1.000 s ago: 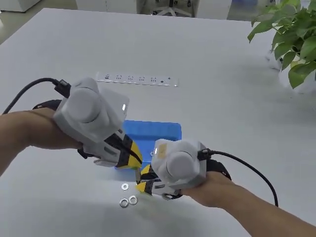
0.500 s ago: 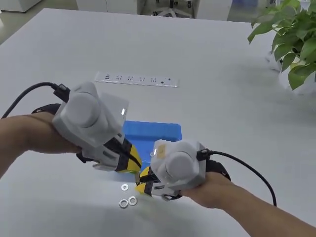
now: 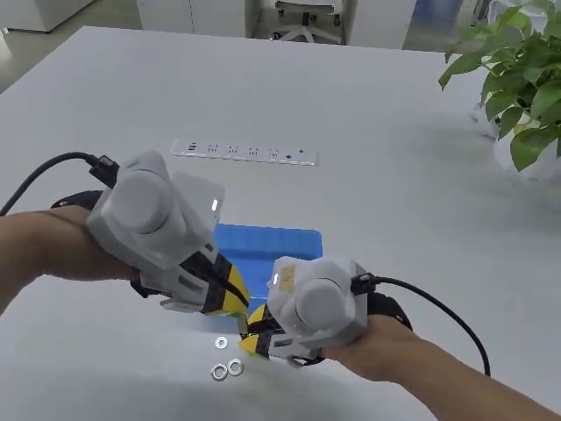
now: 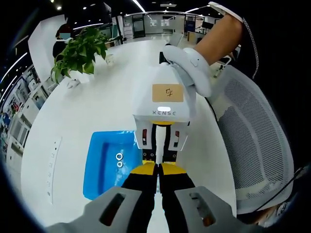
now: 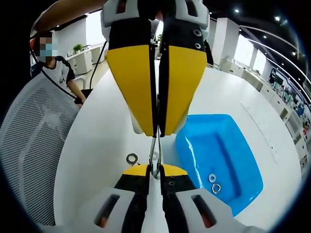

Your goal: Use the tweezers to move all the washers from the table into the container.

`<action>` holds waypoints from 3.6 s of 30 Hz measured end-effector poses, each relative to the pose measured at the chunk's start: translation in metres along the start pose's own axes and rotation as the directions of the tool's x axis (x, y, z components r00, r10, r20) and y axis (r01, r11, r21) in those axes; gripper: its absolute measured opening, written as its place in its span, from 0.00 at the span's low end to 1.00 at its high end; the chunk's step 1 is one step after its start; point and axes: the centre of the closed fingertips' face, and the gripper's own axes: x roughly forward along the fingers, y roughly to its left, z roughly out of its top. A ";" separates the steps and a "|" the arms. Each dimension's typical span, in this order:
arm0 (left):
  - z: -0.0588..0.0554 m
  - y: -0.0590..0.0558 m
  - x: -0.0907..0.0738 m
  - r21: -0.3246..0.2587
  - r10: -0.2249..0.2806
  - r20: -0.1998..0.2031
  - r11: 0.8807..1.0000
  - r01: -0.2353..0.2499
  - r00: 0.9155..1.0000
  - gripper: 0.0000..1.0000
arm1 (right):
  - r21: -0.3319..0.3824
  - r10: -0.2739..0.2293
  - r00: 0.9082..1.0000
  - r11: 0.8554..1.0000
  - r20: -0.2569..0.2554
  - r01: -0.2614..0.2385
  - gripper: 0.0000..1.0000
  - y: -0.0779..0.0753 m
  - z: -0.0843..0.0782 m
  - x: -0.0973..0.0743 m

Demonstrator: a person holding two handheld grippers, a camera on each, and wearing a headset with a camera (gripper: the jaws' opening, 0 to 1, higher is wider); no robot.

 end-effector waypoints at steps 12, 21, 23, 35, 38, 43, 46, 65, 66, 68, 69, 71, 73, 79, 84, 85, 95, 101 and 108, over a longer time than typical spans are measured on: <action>0.015 0.000 -0.018 0.016 0.020 0.006 1.000 -0.020 1.000 0.05 | -0.008 -0.023 1.000 1.000 -0.001 0.023 0.10 -0.003 0.018 -0.016; 0.024 0.004 -0.031 0.038 0.034 -0.001 0.999 -0.034 0.999 0.05 | -0.013 -0.042 0.999 0.999 0.004 0.043 0.10 -0.009 0.029 -0.026; 0.025 0.005 -0.033 0.041 0.036 -0.002 0.999 -0.036 0.999 0.05 | -0.019 -0.045 0.999 0.999 -0.002 0.045 0.10 -0.011 0.031 -0.028; 0.038 0.020 -0.046 0.069 0.059 -0.001 0.996 -0.059 0.998 0.05 | -0.043 -0.071 0.997 0.997 -0.003 0.071 0.10 -0.029 0.043 -0.041; 0.040 0.025 -0.048 0.076 0.063 -0.002 0.995 -0.063 0.998 0.05 | -0.046 -0.078 0.997 0.996 -0.001 0.078 0.10 -0.036 0.045 -0.043; 0.041 0.033 -0.048 0.085 0.066 0.000 0.994 -0.066 0.998 0.05 | -0.048 -0.086 0.996 0.995 0.002 0.086 0.10 -0.045 0.045 -0.044; 0.042 0.038 -0.046 0.088 0.067 0.002 0.994 -0.067 0.998 0.05 | -0.046 -0.089 0.996 0.995 0.003 0.089 0.10 -0.051 0.043 -0.044; 0.029 0.067 -0.024 0.085 0.049 -0.003 0.995 -0.049 0.999 0.05 | -0.016 -0.063 0.998 0.998 0.007 0.063 0.10 -0.075 0.023 -0.028; 0.029 0.068 -0.023 0.084 0.048 -0.003 0.995 -0.047 0.999 0.05 | -0.015 -0.061 0.998 0.998 0.007 0.061 0.10 -0.076 0.022 -0.027; 0.026 0.070 -0.020 0.080 0.046 -0.006 0.996 -0.046 0.999 0.05 | -0.011 -0.058 0.998 0.998 0.004 0.058 0.10 -0.078 0.019 -0.024; 0.025 0.071 -0.019 0.079 0.045 -0.006 0.996 -0.045 0.999 0.05 | -0.009 -0.055 0.998 0.998 0.004 0.055 0.10 -0.078 0.017 -0.023; 0.022 0.072 -0.015 0.073 0.043 -0.006 0.996 -0.042 0.999 0.05 | -0.007 -0.046 0.999 0.999 0.000 0.046 0.10 -0.079 0.014 -0.019; 0.019 0.074 -0.012 0.067 0.040 -0.006 0.997 -0.040 0.999 0.05 | -0.002 -0.039 0.999 0.999 -0.002 0.039 0.10 -0.080 0.011 -0.017; 0.011 0.078 -0.004 0.054 0.034 -0.008 0.998 -0.033 0.999 0.05 | -0.001 -0.020 1.000 1.000 -0.014 0.020 0.10 -0.082 0.003 -0.008; 0.006 0.081 0.001 0.045 0.027 -0.012 0.999 -0.027 1.000 0.05 | 0.003 -0.006 1.000 1.000 -0.020 0.006 0.10 -0.083 -0.001 -0.003; 0.005 0.081 0.002 0.044 0.026 -0.014 0.999 -0.026 1.000 0.05 | 0.004 -0.002 1.000 1.000 -0.021 0.002 0.10 -0.083 -0.002 -0.002; -0.003 0.081 0.007 0.034 0.022 -0.025 0.999 -0.021 0.999 0.05 | 0.002 0.022 0.999 1.000 -0.036 -0.022 0.10 -0.081 -0.007 0.007; -0.006 0.081 0.009 0.034 0.022 -0.030 0.999 -0.021 0.999 0.05 | -0.007 0.025 0.999 1.000 -0.045 -0.025 0.11 -0.081 -0.010 0.009; -0.005 0.082 0.010 0.030 0.023 -0.022 0.999 -0.022 0.999 0.05 | 0.004 0.030 0.999 1.000 -0.041 -0.029 0.11 -0.082 -0.010 0.009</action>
